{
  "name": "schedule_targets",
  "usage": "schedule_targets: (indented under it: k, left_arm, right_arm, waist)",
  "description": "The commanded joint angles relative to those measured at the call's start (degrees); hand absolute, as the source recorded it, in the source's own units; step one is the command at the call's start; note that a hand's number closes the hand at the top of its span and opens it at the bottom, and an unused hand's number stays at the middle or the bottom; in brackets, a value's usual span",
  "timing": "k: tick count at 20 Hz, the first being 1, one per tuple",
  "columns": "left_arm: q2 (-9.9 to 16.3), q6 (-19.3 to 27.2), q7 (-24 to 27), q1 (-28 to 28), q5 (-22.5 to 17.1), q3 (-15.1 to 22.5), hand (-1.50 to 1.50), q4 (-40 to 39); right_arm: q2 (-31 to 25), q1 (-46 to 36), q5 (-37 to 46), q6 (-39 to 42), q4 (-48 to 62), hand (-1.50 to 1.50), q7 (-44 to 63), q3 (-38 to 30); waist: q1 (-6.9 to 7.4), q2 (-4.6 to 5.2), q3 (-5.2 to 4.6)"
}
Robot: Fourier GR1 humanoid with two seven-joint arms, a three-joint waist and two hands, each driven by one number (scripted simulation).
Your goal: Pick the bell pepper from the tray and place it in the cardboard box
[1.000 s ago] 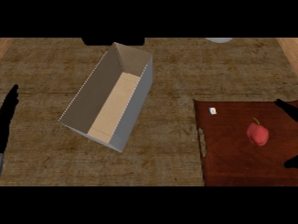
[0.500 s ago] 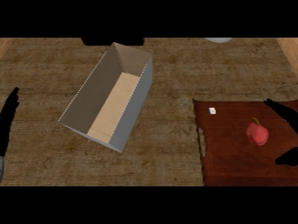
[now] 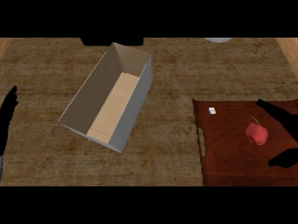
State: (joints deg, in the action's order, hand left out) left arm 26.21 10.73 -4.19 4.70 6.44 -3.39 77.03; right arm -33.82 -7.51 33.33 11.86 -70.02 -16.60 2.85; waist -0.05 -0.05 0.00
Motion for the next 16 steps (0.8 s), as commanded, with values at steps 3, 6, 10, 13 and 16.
schedule_targets:
  k: [3, 6, 10, 13, 16]
  left_arm:
    - [-1.58, -1.10, 1.12, 2.20, 1.91, -2.17, 0.00, -2.57]
    - [-2.53, -2.11, -3.74, 1.27, 3.61, -0.85, 0.00, 2.22]
    - [-2.66, -2.54, 2.16, 1.19, 3.45, -3.39, 0.00, -2.96]
    - [-3.47, -2.58, 1.35, -0.25, 3.99, -3.31, 0.00, -0.28]
    - [-3.29, -3.94, 1.51, 2.86, 4.53, -4.66, 0.00, -3.27]
  right_arm:
    - [4.51, 2.73, 2.74, 1.39, -9.04, -1.50, 4.56, 0.90]
    - [3.87, 2.60, 4.57, 3.67, -8.78, -1.50, 5.00, 0.04]
    - [5.10, 0.43, 8.15, 4.94, -5.84, -1.50, 9.12, 0.76]
    - [8.21, 1.03, 10.46, 3.54, -5.57, -1.50, 13.01, 1.57]
    - [8.10, -2.99, 12.43, 1.56, 4.16, -1.50, 7.62, -0.34]
  waist:
    - [-0.09, 0.00, -0.01]
    - [0.05, -0.01, 0.01]
    - [0.13, 0.06, 0.00]
    - [0.14, 0.03, 0.00]
    - [0.19, 0.10, 0.01]
